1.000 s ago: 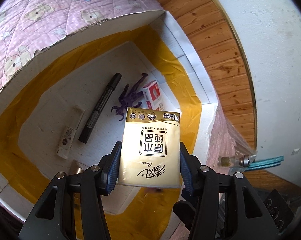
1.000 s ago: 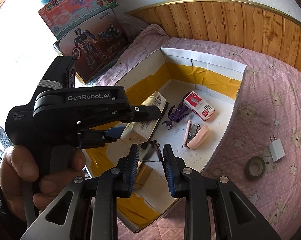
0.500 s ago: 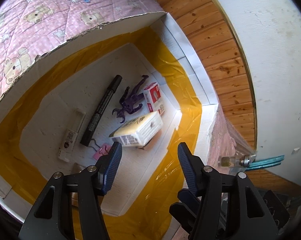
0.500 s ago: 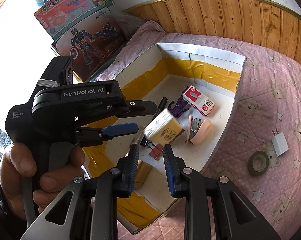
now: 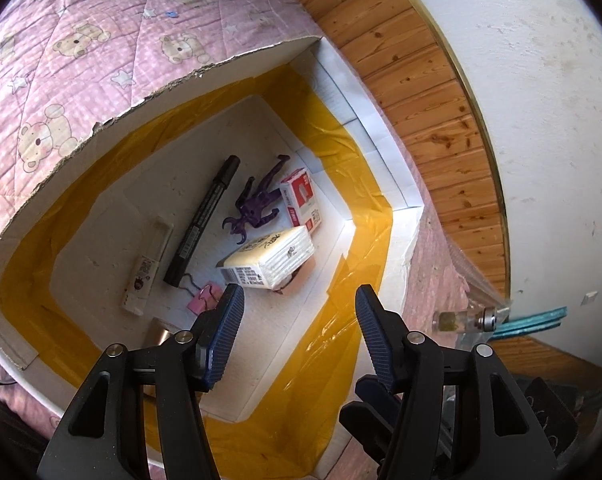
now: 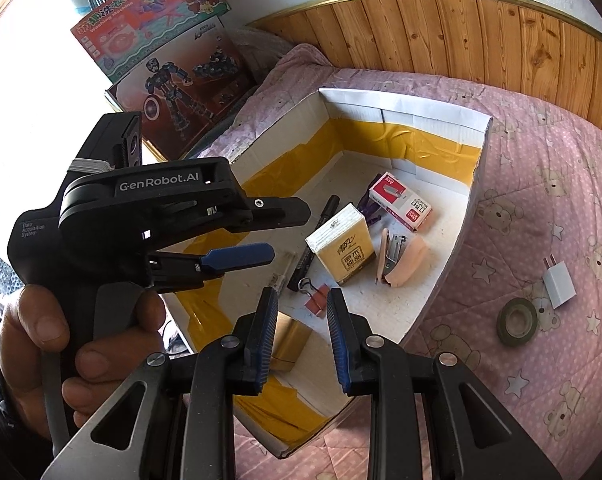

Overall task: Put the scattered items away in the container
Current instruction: 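Withdraw both tools from the box toward the tape roll and charger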

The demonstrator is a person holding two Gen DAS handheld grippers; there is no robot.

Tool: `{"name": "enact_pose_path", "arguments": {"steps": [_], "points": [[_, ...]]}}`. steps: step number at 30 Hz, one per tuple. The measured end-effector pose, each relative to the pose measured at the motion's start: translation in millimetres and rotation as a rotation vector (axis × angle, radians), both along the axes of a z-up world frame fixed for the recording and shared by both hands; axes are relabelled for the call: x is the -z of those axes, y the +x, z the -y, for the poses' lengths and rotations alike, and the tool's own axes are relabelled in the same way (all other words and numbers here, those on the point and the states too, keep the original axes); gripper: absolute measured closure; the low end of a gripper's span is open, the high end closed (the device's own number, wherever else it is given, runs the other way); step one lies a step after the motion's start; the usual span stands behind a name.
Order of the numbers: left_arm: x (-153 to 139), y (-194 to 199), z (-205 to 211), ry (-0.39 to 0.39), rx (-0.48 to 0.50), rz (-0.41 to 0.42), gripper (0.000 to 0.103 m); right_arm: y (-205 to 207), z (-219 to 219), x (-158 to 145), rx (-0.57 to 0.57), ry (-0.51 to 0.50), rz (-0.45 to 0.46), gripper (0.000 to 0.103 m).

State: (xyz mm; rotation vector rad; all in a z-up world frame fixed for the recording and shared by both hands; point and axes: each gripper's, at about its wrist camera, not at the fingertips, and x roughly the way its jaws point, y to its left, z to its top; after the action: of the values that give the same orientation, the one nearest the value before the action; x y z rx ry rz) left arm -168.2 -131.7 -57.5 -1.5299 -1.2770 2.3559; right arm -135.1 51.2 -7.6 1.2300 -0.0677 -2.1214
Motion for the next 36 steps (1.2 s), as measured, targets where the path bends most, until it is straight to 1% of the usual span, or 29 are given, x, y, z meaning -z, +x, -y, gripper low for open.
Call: {"name": "enact_pose_path", "arguments": {"steps": [9,14,19,21,23,27,31,36], "points": [[-33,20,-18,-0.178,0.023,-0.075,0.042,13,-11,-18,0.008,-0.023,-0.028,0.076],[-52,33,-35,-0.327,0.047,-0.130,0.042,21,-23,-30,0.020,-0.046,-0.050,0.075],[-73,45,-55,-0.470,0.079,-0.193,0.042,26,-42,-40,0.025,-0.118,-0.055,0.075],[-79,50,-64,-0.510,0.091,-0.214,0.042,27,-50,-43,0.029,-0.151,-0.052,0.074],[-84,54,-72,-0.530,0.107,-0.229,0.042,29,-59,-45,0.039,-0.177,-0.048,0.072],[-92,61,-91,-0.553,0.136,-0.261,0.042,31,-80,-49,0.066,-0.207,-0.049,0.072],[-99,69,-113,-0.558,0.188,-0.308,0.042,31,-108,-51,0.112,-0.235,-0.051,0.072],[-103,75,-148,-0.553,0.278,-0.361,0.042,24,-149,-49,0.191,-0.253,-0.049,0.071]]}}
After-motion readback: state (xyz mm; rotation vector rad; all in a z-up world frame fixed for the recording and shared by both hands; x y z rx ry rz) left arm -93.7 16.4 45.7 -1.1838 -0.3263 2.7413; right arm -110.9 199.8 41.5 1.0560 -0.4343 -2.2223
